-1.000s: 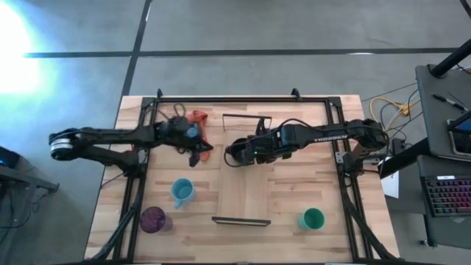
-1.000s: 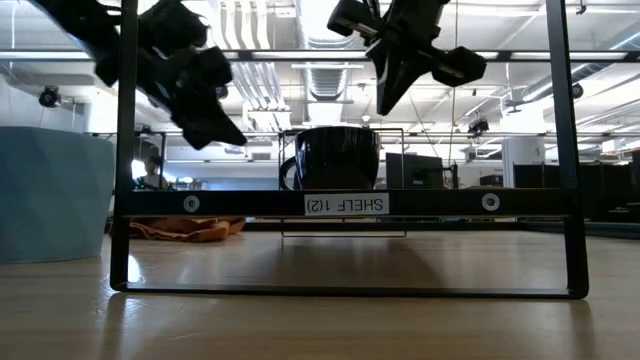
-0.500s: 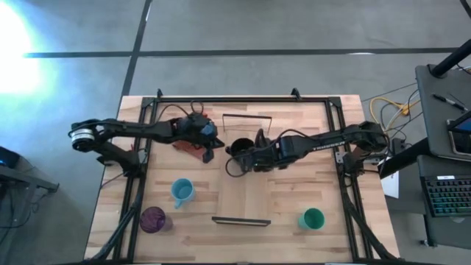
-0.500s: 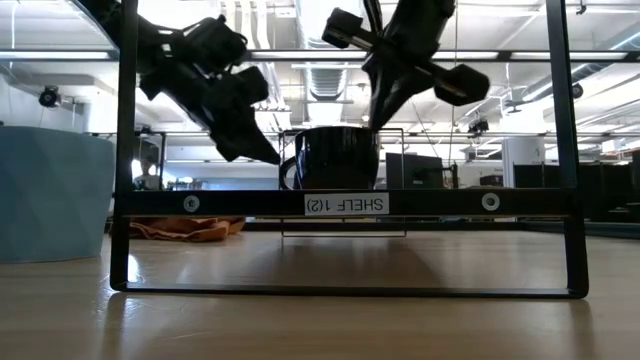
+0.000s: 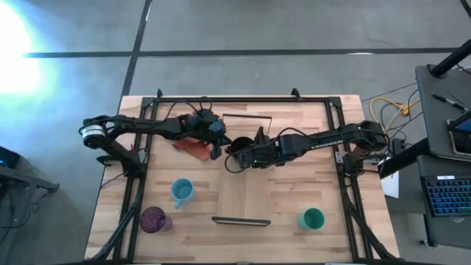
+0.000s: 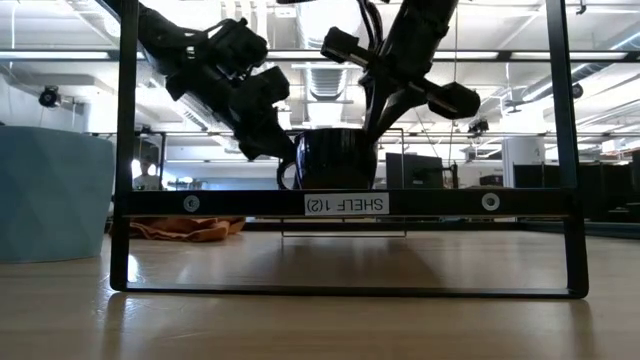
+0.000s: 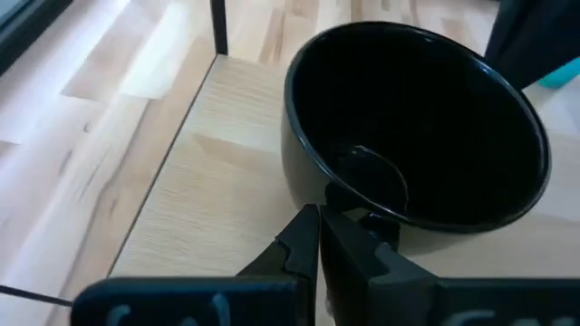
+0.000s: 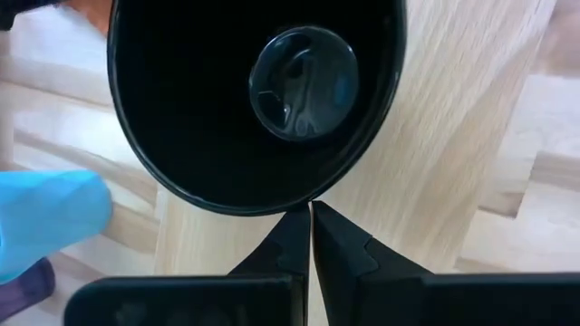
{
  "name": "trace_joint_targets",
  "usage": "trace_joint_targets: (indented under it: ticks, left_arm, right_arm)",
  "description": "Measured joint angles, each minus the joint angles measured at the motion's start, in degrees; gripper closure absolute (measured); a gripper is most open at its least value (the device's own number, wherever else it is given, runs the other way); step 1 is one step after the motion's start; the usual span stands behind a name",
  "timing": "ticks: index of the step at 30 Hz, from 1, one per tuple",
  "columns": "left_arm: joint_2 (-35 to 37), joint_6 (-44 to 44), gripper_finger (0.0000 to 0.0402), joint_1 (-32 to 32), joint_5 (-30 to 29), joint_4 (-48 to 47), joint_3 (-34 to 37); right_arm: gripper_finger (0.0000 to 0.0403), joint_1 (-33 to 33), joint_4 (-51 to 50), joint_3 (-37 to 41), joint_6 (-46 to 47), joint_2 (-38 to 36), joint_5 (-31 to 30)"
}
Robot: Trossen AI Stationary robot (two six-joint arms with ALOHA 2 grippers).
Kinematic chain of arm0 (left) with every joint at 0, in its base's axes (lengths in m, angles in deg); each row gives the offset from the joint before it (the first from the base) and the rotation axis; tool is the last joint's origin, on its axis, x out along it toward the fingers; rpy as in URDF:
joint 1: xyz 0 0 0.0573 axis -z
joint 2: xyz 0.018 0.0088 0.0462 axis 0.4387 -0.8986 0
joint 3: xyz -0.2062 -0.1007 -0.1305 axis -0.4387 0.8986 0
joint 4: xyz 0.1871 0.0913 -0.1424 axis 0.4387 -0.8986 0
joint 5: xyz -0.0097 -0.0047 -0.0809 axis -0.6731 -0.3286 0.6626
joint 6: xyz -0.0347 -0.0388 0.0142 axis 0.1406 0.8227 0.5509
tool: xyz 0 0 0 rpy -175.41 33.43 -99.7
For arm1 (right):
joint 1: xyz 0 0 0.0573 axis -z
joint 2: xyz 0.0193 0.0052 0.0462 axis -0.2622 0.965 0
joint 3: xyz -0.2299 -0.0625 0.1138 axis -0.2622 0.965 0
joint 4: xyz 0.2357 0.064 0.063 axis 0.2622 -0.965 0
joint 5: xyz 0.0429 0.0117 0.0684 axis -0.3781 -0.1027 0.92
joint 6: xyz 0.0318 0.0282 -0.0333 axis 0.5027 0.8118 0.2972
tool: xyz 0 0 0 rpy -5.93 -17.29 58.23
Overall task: Stack small to large cups/mugs on shelf
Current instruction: Put the black mug on the shelf
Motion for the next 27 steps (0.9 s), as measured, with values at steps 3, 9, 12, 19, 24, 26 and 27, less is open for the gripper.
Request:
trace_joint_targets:
  ticks: [3,9,12,19,24,26,27]
  left_arm:
    - [-1.22,0.0,0.0401,-0.69,0.05,0.15,-1.29]
    - [-3.3,0.02,0.0401,-1.85,0.83,0.06,-3.23]
    - [-3.64,0.02,0.0401,-2.09,0.91,0.12,-3.53]
    - [-3.67,0.02,0.0401,-2.85,1.97,0.0,-3.58]
    - [-3.67,0.0,0.0401,-3.93,1.96,-0.06,-4.29]
    - [-3.67,0.0,0.0401,-4.39,1.95,0.07,-4.59]
    - [-3.67,0.0,0.0401,-4.67,1.97,0.07,-4.72]
  right_arm:
    - [0.0394,1.25,0.0,0.0,-1.41,0.0,-0.12]
    - [0.0394,3.18,-0.17,0.0,-4.63,0.0,0.11]
    - [0.0394,3.55,-0.43,0.0,-5.53,0.0,0.09]
    - [0.0394,4.71,-4.34,0.0,-6.88,-0.02,-1.53]
    - [0.0394,5.76,-4.17,0.0,-8.45,-0.02,-1.39]
    - [0.0394,5.97,-3.96,0.0,-8.9,-0.02,-1.34]
    - [0.0394,6.0,-3.72,0.0,-9.17,-0.02,-1.32]
